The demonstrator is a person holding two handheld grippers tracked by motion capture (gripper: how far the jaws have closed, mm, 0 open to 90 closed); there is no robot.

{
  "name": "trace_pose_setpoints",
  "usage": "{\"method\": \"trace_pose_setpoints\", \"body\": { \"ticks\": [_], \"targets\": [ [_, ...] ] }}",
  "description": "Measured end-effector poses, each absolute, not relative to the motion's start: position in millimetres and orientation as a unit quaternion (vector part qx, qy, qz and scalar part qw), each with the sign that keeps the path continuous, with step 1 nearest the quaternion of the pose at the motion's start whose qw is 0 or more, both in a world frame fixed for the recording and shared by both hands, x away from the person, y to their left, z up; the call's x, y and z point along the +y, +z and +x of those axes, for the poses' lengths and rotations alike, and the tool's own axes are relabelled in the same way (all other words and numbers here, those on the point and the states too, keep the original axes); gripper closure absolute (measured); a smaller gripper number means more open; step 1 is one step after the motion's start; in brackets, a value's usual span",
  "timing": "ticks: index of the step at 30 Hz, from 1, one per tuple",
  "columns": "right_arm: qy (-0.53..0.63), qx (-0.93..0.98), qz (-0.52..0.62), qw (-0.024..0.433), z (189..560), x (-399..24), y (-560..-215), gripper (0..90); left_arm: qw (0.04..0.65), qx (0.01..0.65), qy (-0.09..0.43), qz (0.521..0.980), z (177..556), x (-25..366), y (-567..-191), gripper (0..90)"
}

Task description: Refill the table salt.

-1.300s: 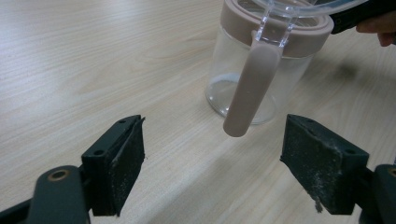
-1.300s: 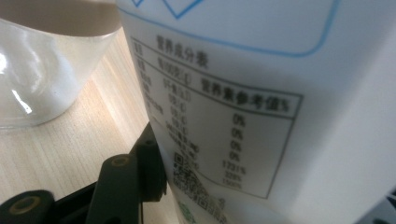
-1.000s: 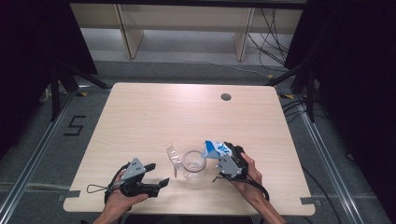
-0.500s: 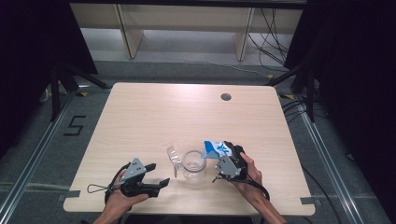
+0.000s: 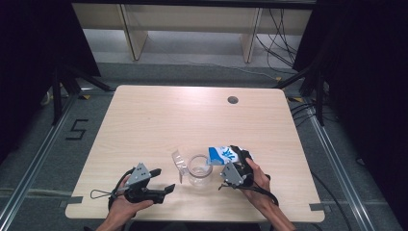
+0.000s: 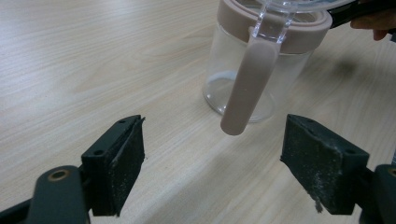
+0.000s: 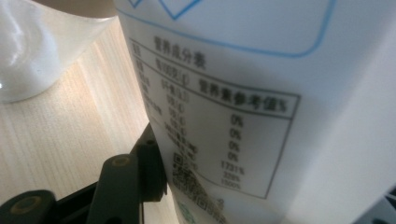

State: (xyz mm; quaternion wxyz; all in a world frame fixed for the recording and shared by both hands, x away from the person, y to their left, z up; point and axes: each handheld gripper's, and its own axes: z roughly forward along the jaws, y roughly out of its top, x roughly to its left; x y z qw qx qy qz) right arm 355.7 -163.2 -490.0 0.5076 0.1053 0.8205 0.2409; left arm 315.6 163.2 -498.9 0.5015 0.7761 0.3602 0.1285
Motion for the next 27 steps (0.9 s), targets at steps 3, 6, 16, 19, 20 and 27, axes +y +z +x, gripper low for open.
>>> {"method": "trace_pose_setpoints", "body": {
  "ticks": [3, 6, 16, 19, 20, 27],
  "targets": [
    [0.235, 0.824, 0.109, 0.505, 354.5, -162.0, -491.0, 48.0, 0.500, 0.359, 0.130, 0.777, 315.3, 163.5, -498.6, 20.6],
    [0.234, 0.822, 0.108, 0.507, 354.1, -161.3, -491.0, 48.0, 0.500, 0.359, 0.130, 0.778, 315.4, 163.7, -498.6, 20.6],
    [0.224, 0.820, 0.101, 0.518, 357.7, -158.4, -489.9, 48.1, 0.499, 0.361, 0.128, 0.778, 315.6, 163.5, -498.6, 20.6],
    [0.223, 0.819, 0.101, 0.518, 357.7, -158.3, -489.7, 48.1, 0.504, 0.361, 0.124, 0.775, 315.5, 162.8, -499.2, 20.6],
    [0.224, 0.820, 0.101, 0.518, 357.5, -158.1, -489.9, 48.1, 0.503, 0.362, 0.125, 0.775, 315.4, 162.8, -499.2, 20.6],
    [0.220, 0.817, 0.098, 0.525, 356.9, -158.3, -489.8, 48.2, 0.505, 0.360, 0.123, 0.774, 316.0, 162.3, -499.8, 20.6]
  ]
}}
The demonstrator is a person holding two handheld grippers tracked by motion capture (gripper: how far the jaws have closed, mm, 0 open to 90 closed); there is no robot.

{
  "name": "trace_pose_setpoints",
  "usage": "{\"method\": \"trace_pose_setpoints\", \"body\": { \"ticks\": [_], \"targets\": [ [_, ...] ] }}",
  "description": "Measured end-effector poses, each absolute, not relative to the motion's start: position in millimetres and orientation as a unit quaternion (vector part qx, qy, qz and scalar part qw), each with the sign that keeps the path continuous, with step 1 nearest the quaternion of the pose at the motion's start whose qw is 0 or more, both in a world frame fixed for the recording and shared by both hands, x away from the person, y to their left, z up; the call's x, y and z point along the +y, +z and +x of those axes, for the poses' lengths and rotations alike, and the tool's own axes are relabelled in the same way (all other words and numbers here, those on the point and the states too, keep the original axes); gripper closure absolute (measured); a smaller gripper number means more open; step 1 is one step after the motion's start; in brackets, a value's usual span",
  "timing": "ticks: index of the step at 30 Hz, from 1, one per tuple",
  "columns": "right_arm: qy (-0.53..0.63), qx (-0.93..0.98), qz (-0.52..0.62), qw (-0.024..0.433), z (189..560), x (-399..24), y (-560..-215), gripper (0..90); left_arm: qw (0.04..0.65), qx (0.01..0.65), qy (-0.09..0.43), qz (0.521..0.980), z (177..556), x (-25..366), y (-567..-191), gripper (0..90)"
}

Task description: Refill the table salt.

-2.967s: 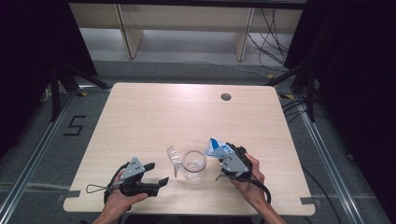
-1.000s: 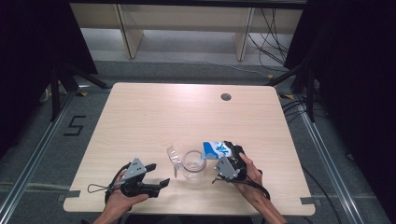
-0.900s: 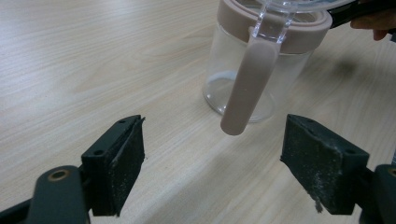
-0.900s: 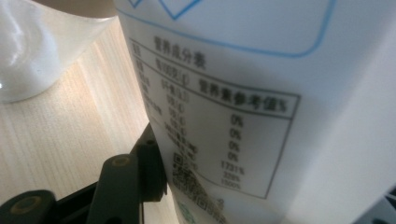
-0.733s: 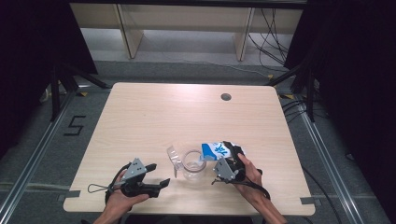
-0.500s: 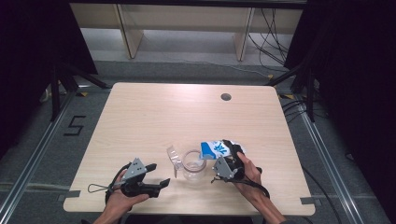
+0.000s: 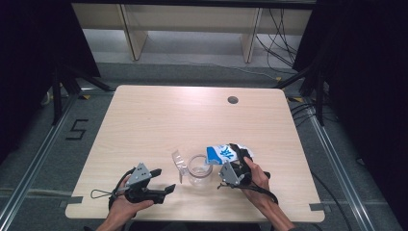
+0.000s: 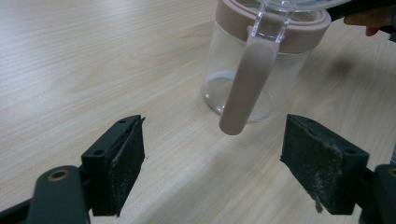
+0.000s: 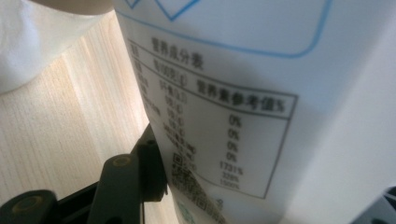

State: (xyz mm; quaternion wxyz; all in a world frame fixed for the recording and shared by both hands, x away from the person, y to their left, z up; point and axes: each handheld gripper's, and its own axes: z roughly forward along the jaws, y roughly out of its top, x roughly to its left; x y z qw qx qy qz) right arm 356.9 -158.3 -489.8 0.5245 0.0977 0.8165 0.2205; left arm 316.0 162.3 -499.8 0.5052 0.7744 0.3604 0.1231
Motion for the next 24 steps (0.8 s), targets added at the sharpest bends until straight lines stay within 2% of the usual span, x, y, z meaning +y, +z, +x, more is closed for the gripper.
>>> {"method": "trace_pose_setpoints", "body": {
  "ticks": [24],
  "targets": [
    [0.180, 0.801, 0.041, 0.569, 355.6, -156.6, -487.4, 49.0, 0.499, 0.357, 0.127, 0.779, 315.5, 162.6, -498.7, 20.6]
  ]
}}
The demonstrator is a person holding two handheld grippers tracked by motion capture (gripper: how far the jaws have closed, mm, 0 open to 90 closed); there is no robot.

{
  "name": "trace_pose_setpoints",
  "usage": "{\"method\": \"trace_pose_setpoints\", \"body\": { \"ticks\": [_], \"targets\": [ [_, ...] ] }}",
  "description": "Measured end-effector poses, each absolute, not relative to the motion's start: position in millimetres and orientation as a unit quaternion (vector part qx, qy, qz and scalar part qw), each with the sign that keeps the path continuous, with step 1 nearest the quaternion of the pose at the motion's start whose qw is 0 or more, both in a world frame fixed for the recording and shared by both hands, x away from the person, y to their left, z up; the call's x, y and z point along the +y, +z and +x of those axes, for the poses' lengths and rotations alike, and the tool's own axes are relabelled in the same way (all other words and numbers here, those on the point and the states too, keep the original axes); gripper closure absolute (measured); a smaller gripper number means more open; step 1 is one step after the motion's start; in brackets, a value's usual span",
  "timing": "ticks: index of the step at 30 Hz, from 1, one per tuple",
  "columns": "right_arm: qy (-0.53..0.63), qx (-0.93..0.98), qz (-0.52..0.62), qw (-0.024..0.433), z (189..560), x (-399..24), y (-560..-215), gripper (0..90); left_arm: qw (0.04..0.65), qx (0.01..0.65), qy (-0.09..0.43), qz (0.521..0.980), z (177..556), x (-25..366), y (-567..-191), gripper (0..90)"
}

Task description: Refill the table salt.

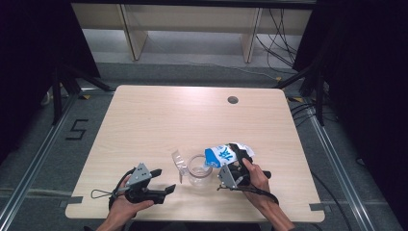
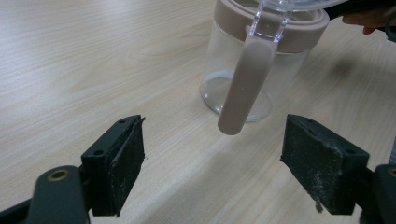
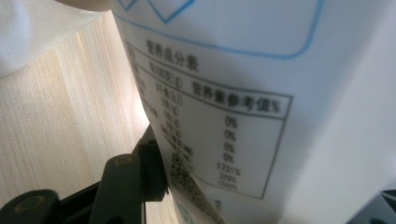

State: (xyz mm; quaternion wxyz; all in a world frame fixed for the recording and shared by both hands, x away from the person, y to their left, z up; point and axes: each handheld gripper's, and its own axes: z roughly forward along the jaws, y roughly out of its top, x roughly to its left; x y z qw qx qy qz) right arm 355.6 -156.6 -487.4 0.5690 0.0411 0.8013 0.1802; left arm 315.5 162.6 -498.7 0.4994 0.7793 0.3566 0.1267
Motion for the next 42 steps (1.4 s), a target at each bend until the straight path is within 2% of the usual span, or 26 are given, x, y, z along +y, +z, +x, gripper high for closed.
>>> {"method": "trace_pose_setpoints", "body": {
  "ticks": [2, 8, 28, 37, 40, 42],
  "targets": [
    [0.190, 0.803, 0.068, 0.560, 352.8, -155.8, -490.2, 49.1, 0.497, 0.358, 0.127, 0.780, 315.3, 162.5, -498.5, 20.6],
    [0.177, 0.798, 0.037, 0.575, 354.6, -155.8, -488.0, 49.2, 0.499, 0.357, 0.126, 0.779, 315.4, 162.3, -498.7, 20.6],
    [0.181, 0.797, 0.053, 0.574, 353.3, -155.6, -489.7, 49.5, 0.501, 0.359, 0.121, 0.779, 315.5, 161.5, -499.3, 20.6],
    [0.161, 0.790, 0.020, 0.592, 353.8, -154.1, -485.6, 49.5, 0.502, 0.358, 0.119, 0.778, 315.8, 161.3, -499.7, 20.6],
    [0.173, 0.792, 0.049, 0.583, 352.6, -154.1, -489.1, 49.7, 0.502, 0.359, 0.118, 0.778, 315.9, 161.4, -499.7, 20.6],
    [0.159, 0.787, 0.024, 0.596, 353.6, -154.2, -485.7, 49.7, 0.502, 0.359, 0.119, 0.778, 316.1, 161.4, -499.7, 20.6]
  ]
}}
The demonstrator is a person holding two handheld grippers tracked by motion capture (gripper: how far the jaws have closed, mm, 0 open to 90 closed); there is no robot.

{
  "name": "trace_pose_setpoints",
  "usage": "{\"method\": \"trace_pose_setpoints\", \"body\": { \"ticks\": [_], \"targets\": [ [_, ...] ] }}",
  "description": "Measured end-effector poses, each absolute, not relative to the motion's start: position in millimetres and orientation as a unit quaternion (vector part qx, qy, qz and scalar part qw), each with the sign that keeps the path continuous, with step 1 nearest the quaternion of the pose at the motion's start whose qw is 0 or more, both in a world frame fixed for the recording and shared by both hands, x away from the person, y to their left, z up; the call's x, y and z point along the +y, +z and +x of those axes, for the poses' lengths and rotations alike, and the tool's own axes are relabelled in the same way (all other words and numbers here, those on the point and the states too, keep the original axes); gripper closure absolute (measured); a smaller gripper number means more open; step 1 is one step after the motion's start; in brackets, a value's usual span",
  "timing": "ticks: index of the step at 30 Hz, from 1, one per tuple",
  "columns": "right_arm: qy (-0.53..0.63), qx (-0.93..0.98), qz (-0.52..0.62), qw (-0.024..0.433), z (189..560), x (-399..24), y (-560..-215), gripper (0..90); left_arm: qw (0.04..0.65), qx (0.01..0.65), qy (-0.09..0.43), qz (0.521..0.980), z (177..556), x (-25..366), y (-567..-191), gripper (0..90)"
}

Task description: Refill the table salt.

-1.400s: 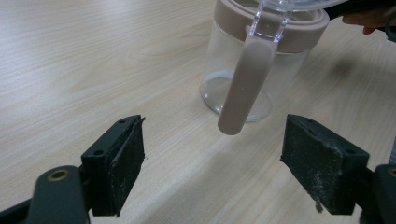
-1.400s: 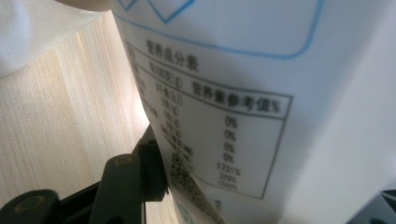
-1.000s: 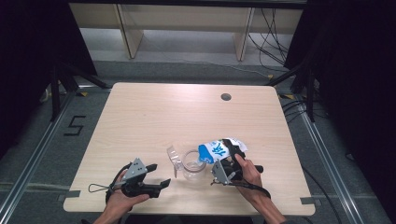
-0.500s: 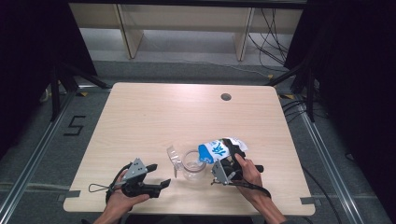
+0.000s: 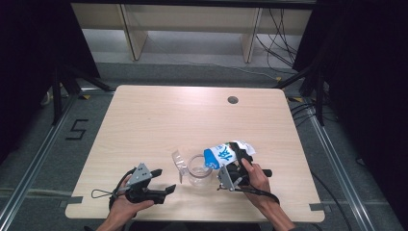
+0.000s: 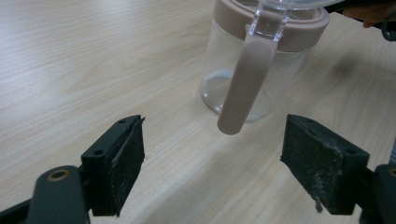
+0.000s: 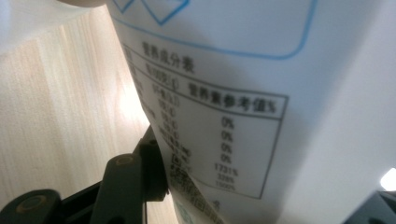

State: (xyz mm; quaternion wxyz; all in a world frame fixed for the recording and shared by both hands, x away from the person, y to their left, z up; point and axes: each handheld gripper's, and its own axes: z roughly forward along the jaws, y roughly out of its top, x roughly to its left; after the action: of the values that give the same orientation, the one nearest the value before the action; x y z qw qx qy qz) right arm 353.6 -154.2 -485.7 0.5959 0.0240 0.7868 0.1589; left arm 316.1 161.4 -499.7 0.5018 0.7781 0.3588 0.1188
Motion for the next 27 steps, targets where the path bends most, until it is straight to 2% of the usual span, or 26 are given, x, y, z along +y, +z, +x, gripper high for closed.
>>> {"method": "trace_pose_setpoints", "body": {
  "ticks": [15, 18, 27],
  "targets": [
    [0.156, 0.781, 0.028, 0.604, 353.0, -153.1, -487.7, 50.4, 0.500, 0.355, 0.124, 0.781, 315.9, 161.3, -500.0, 20.5],
    [0.135, 0.775, -0.011, 0.618, 356.6, -153.0, -482.6, 50.5, 0.500, 0.354, 0.123, 0.781, 316.0, 161.4, -500.0, 20.5],
    [0.153, 0.776, -0.001, 0.612, 357.2, -151.8, -487.2, 50.6, 0.499, 0.351, 0.121, 0.783, 316.2, 161.7, -499.6, 20.5]
  ]
}}
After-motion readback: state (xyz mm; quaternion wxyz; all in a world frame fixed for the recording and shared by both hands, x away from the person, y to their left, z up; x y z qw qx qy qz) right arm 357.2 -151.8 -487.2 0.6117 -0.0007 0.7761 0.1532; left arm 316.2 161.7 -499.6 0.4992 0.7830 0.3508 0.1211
